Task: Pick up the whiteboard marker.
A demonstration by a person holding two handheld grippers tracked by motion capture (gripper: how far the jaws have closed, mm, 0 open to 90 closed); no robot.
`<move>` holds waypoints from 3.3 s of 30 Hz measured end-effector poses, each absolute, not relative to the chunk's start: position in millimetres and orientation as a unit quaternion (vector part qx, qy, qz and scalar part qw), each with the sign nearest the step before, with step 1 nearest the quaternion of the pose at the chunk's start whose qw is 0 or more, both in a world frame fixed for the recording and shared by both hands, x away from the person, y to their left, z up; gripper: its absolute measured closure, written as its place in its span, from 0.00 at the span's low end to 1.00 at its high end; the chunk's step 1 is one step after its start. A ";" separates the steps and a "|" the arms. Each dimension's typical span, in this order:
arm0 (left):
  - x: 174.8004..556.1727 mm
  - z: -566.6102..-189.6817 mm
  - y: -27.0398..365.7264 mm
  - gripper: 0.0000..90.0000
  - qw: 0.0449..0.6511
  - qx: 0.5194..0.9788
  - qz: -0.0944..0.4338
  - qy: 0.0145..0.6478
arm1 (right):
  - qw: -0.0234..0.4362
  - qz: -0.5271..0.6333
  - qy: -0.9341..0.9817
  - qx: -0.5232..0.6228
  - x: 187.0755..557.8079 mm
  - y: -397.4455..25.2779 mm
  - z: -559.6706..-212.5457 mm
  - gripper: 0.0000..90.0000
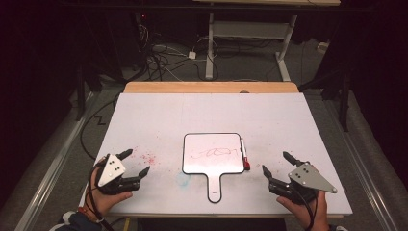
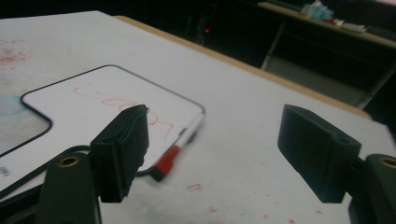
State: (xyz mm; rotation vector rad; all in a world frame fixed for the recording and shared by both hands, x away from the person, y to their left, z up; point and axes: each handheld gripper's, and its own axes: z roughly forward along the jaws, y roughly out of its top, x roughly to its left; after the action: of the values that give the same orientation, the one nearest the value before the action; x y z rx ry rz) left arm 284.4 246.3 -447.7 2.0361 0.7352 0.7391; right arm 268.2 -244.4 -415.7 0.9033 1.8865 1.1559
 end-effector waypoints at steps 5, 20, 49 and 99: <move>283.6 -449.7 241.4 0.21 0.411 0.817 0.285 0.288 | 0.356 0.447 0.735 0.364 271.2 -244.8 -418.9 0.29; 285.3 -456.8 233.9 0.21 0.389 0.832 0.277 0.281 | 0.250 0.425 0.773 0.399 299.4 -255.0 -425.2 0.28; 286.6 -464.2 225.7 0.21 0.362 0.856 0.265 0.258 | 0.026 0.314 0.825 0.470 409.1 -212.2 -451.7 0.57; 328.2 -423.6 148.8 0.35 0.501 0.811 0.135 0.270 | 0.112 0.459 0.834 0.287 353.6 -153.9 -411.2 0.91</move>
State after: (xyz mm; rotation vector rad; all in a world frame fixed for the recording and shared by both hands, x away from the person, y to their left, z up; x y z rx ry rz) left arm 328.2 148.8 -423.6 1.9611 0.6539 0.3257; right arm 353.6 -153.9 -411.2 0.8415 2.4478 1.3470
